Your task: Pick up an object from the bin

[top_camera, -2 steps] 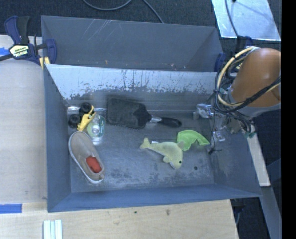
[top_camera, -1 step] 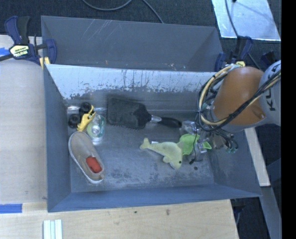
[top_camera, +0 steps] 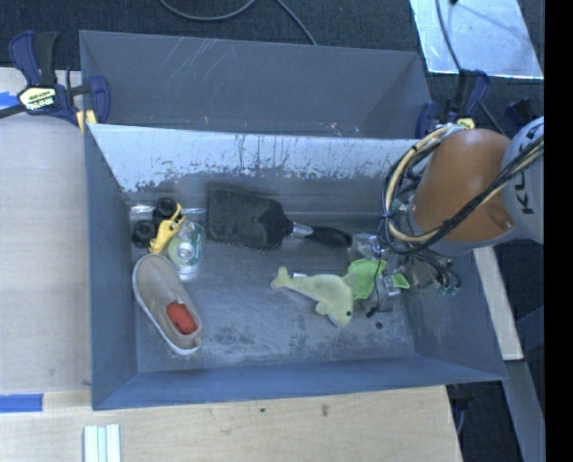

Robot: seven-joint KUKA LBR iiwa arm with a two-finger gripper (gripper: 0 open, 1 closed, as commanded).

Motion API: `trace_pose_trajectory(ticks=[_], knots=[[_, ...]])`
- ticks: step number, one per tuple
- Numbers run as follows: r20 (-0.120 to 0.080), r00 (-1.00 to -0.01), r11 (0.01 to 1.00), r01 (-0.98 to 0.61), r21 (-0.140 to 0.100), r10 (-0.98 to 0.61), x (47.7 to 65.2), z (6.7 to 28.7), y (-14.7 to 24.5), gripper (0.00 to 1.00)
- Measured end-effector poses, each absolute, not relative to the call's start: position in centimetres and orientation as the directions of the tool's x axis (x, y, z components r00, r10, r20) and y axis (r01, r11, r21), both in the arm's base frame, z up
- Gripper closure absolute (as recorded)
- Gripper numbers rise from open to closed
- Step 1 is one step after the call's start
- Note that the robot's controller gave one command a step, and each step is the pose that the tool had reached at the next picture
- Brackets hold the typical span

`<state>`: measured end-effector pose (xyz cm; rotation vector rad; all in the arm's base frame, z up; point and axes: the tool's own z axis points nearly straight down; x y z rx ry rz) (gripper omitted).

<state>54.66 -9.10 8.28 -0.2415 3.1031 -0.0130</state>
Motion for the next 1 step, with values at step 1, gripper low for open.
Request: trace_pose_trajectory(ticks=[1], knots=[[-0.028,-0.987,0.988,-0.155,-0.011,-0.155,54.67,8.28,-9.09,1.00]])
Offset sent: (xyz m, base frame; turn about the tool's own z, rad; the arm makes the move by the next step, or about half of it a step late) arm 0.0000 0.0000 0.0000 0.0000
